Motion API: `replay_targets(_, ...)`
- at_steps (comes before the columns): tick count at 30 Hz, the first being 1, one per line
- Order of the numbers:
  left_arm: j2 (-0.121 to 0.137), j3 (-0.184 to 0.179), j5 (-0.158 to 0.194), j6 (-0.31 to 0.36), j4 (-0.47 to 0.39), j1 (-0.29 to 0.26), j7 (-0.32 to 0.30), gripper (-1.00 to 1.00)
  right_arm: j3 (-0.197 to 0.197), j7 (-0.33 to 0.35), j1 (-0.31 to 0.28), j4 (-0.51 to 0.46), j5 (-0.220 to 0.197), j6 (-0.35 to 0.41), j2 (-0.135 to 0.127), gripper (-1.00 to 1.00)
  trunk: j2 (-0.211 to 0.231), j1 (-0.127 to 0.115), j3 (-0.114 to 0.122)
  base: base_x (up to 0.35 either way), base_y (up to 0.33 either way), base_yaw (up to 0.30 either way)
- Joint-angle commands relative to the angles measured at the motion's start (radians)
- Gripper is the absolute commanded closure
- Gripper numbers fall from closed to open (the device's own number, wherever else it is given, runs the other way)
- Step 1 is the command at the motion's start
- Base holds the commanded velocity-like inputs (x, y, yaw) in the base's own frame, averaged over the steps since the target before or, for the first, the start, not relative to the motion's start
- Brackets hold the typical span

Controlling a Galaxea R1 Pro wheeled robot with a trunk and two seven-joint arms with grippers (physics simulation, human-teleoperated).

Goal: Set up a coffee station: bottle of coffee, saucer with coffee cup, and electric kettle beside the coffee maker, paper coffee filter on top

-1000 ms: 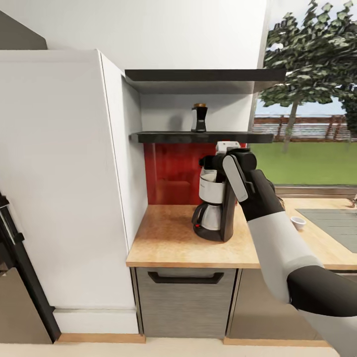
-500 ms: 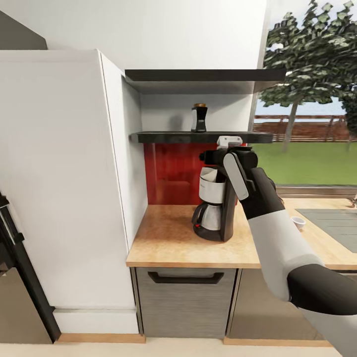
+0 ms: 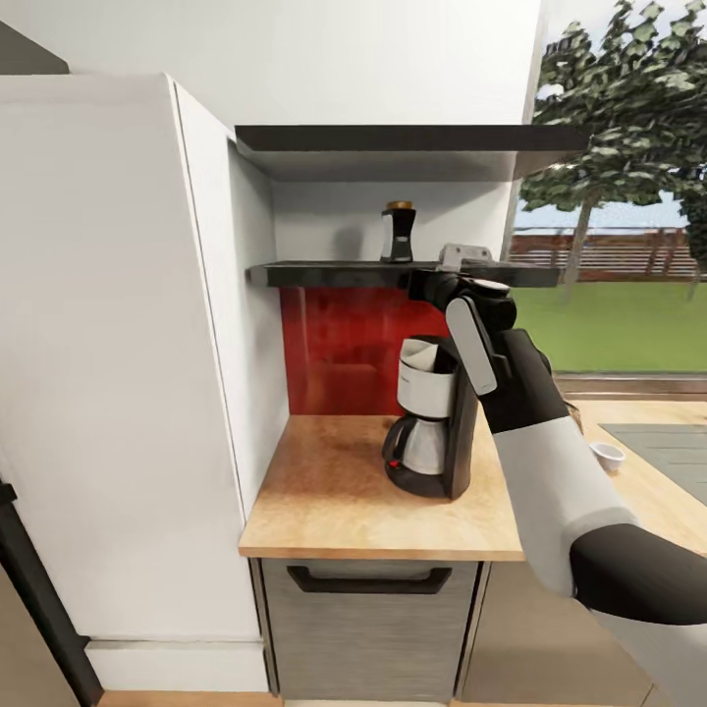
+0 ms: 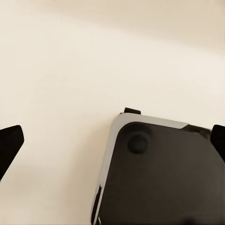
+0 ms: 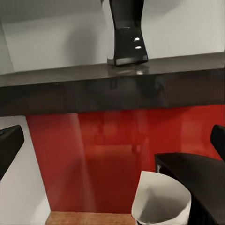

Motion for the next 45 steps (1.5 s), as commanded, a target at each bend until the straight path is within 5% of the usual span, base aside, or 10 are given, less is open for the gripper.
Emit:
replay_targets(1,0.0,0.003,-0.001,0.0,-0.001,0.001,0.001,-1.0,0.002,-0.01,0.0,-0.006,-0.011,0.004,0.0,-1.0,0.0,0.001,0.0,0.339,0.0,0.0)
replay_targets(10,0.001,0.003,-0.001,0.001,-0.001,0.001,0.001,-1.0,0.003,-0.011,0.004,-0.124,-0.012,0.01,0.0,-1.0,0.0,0.001,0.005,0.164,0.0,0.0)
replay_targets(29,0.001,0.003,-0.002,0.001,0.025,0.002,0.001,-1.0,0.004,-0.013,0.006,-0.119,-0.01,0.013,0.0,-1.0,0.0,0.001,0.024,0.043,0.0,0.0)
replay_targets(36,0.0,0.002,-0.002,0.0,0.025,0.002,-0.001,-1.0,0.0,-0.011,0.004,0.004,-0.009,0.025,0.0,-1.0,0.0,0.001,0.025,0.133,0.0,0.0)
replay_targets(40,-0.001,0.002,-0.002,0.0,0.026,0.002,-0.002,-1.0,0.001,-0.009,-0.003,0.211,-0.006,0.02,0.001,-1.0,0.0,0.001,0.025,0.009,0.0,0.0)
replay_targets(45,-0.002,0.002,-0.002,0.0,0.026,0.002,-0.002,-1.0,0.001,-0.009,-0.039,0.27,-0.005,-0.004,0.002,-1.0,0.0,0.001,0.025,0.001,0.0,0.0)
